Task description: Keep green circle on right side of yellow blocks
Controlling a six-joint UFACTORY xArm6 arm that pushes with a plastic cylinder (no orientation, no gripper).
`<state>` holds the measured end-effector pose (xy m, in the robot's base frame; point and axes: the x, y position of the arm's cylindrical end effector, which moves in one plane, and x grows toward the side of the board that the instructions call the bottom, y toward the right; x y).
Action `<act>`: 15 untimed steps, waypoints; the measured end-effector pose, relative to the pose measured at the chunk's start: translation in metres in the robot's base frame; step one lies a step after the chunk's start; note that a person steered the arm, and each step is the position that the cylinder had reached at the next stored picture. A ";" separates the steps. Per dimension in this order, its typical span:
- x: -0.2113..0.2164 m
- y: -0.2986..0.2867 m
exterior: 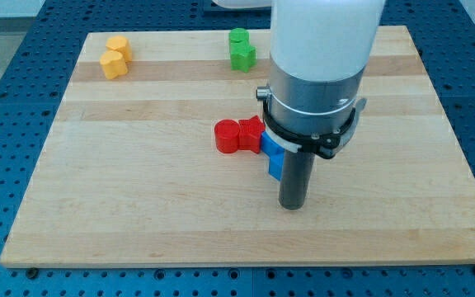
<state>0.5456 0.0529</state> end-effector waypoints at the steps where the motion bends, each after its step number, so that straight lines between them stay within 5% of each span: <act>1: -0.036 0.000; 3: 0.010 -0.010; 4: 0.010 0.102; 5: 0.010 0.113; 7: -0.073 0.114; 9: -0.076 0.114; 11: -0.175 0.089; 14: -0.213 0.037; 15: -0.279 0.037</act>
<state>0.2664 0.0897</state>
